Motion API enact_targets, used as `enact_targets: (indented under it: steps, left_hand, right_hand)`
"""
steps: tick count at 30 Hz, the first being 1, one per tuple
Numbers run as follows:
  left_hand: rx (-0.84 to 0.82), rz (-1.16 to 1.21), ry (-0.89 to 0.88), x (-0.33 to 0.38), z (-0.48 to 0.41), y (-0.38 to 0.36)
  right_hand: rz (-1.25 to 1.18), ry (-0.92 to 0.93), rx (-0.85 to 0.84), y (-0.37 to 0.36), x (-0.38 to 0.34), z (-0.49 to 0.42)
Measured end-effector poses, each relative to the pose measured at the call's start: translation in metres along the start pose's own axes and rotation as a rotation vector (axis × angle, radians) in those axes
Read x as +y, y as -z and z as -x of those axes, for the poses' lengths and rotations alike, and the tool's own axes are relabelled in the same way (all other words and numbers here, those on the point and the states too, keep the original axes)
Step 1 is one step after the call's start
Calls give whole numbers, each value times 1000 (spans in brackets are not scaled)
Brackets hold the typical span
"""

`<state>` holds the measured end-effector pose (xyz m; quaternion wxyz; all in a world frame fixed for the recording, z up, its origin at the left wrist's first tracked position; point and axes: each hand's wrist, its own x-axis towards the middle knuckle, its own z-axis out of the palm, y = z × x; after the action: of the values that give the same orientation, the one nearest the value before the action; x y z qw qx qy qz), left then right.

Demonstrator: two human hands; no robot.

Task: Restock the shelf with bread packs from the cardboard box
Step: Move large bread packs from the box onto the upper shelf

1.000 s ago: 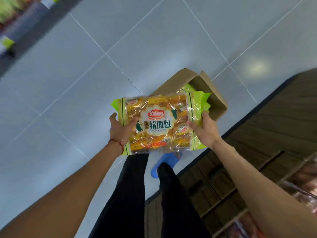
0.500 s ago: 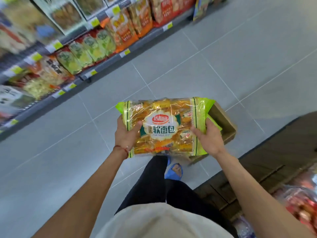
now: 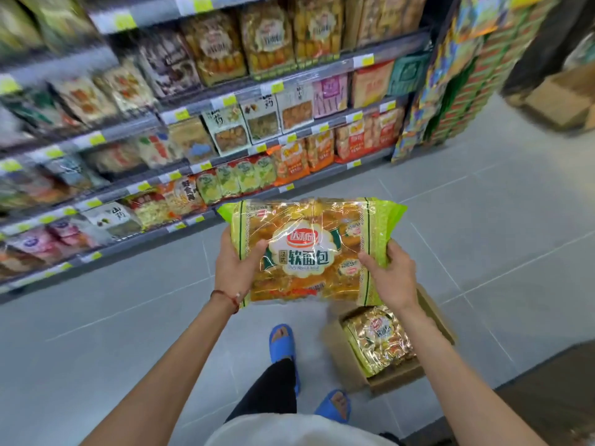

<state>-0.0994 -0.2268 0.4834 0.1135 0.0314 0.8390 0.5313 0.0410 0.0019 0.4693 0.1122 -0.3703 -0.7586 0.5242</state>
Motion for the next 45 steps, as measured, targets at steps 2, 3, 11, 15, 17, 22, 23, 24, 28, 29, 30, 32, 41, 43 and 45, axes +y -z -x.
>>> enact_targets:
  steps: [2,3,11,15,17,22,23,24,28,29,30,32,41,43,45]
  left_hand:
    - [32,9,-24,13,-18,12]
    - [46,17,-30,20,-28,18]
    - [114,63,-100,64,-142,56]
    - [126,73,-130,88,-206,70]
    - [119,83,-163,103,-233,77]
    - [127,84,-203,136,-297,82]
    - [135,76,-209,142,-309,82]
    - [136,78,-214,149,-322,80]
    - [151,88,-252,180,-370,61]
    - [151,73,-261,192,-380,56]
    - [153,69,-266,200,-396,51]
    - [181,70,-273,220,-427,37]
    - [278,112,-372,333,-538,-46]
    - [299,132,-404,354,-559,-62]
    - [310,152,-440,374,-577,-76]
  right_hand:
    - [-28,33,-3,-7,-24,-15]
    - [-37,57,-2,-12,-34,-25]
    - [-35,166,48,-58,-128,-111]
    - [-44,204,69,-82,-172,-158]
    - [-62,220,85,-91,-193,-180]
    - [-58,273,130,-101,-239,-229]
    - [-70,278,137,-101,-246,-241]
    - [-81,281,145,-101,-253,-253]
    - [-92,305,155,-98,-280,-308]
    - [-93,310,164,-96,-286,-324]
    - [-85,319,181,-95,-290,-343]
    - [-65,348,218,-92,-296,-385]
    - [-164,407,216,-37,-363,-539]
    - [-172,453,231,-23,-379,-570]
    - [-202,475,250,-13,-393,-597]
